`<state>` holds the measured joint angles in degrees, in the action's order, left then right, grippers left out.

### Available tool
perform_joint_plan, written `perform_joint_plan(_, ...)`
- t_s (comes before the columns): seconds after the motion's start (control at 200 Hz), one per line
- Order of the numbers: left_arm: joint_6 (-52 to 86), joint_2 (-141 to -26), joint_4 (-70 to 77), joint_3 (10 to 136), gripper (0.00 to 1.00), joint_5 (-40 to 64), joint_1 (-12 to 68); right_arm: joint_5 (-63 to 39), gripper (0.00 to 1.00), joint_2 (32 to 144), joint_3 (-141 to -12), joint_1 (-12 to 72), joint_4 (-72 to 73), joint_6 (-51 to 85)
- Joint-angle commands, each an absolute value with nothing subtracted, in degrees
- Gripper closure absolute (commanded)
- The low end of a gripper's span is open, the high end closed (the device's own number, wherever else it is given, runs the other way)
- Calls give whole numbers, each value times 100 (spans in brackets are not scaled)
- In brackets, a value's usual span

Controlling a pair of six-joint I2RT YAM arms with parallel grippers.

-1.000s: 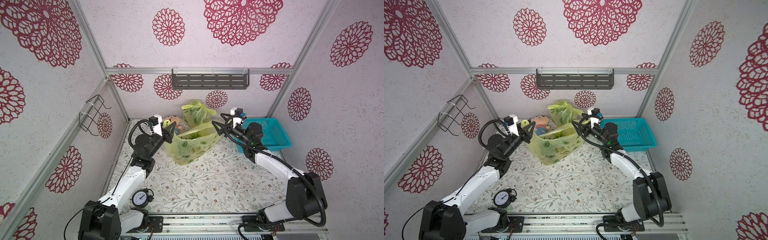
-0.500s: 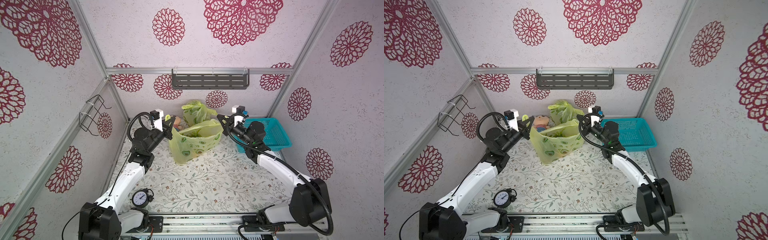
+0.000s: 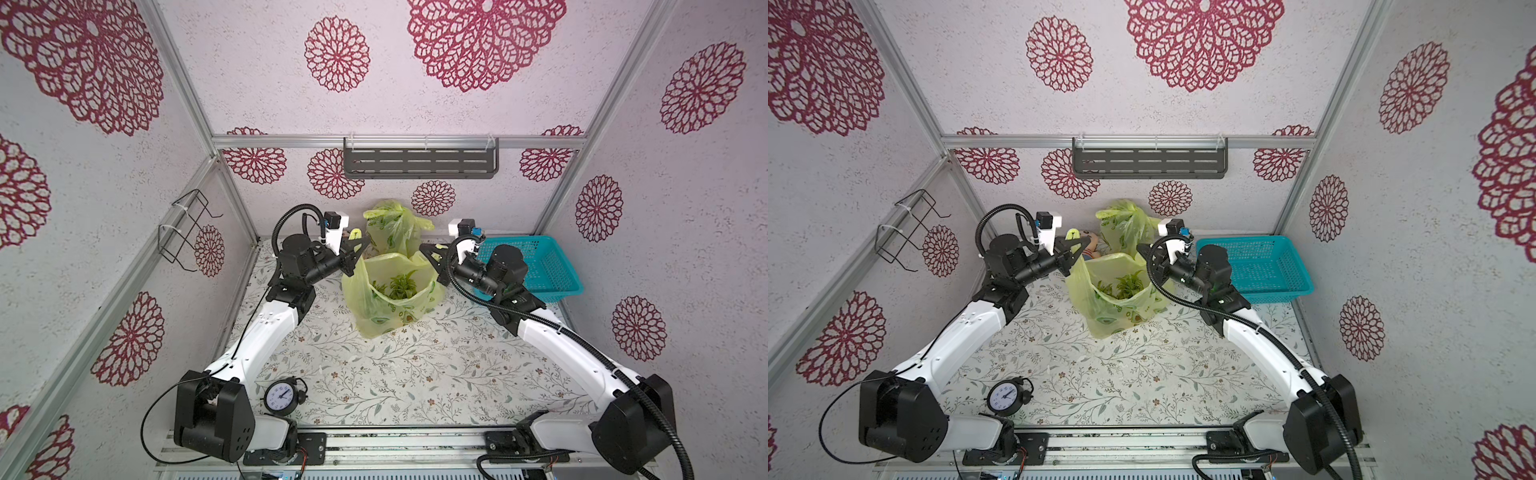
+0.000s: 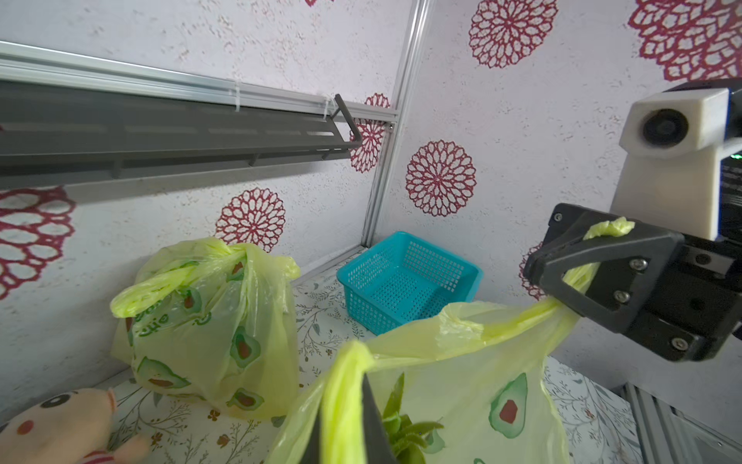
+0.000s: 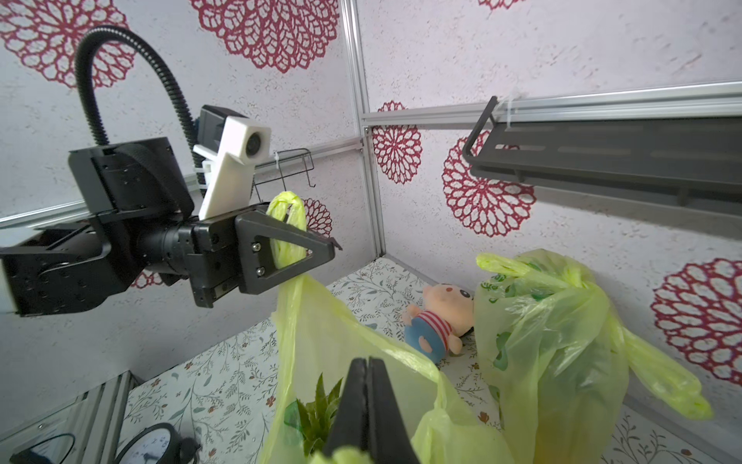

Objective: Place the pineapple into a plastic bag & tie a knot
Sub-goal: Cross the plastic bag at the center of the board.

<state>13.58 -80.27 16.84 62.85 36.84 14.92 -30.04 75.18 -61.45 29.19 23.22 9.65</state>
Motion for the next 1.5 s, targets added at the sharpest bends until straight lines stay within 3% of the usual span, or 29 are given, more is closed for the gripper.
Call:
perform_joint_plan(0.0,1458,-8191,1811,6425,100,4166,1619,-3439,100,7704,-6461,3099,1846,556)
perform_joint_plan(0.25,1435,-8584,1627,6611,100,3965,1911,-3193,98,7522,-6408,3133,1572,559)
perform_joint_plan(0.29,1403,-8628,1565,6656,100,3955,1935,-2962,91,7380,-6415,3130,1449,570)
perform_joint_plan(0.45,1213,-8778,1264,6854,100,3862,2038,-2194,40,6669,-6334,3104,1033,506)
perform_joint_plan(0.635,1058,-8894,1108,6992,100,3718,2148,-1482,25,5904,-6301,3094,638,515)
perform_joint_plan(0.771,985,-8983,1075,7077,100,3713,2180,-1017,23,5900,-6632,2905,119,726)
perform_joint_plan(1.056,892,-9106,916,7291,100,3601,2257,-1162,25,6983,-7590,1796,-420,2126)
perform_joint_plan(1.251,1056,-9238,850,7466,100,3057,2264,-2049,30,8304,-8767,1652,-858,1655)
perform_joint_plan(1.496,728,-9582,626,7913,100,3183,2259,-3330,33,9426,-9722,1695,-677,1507)
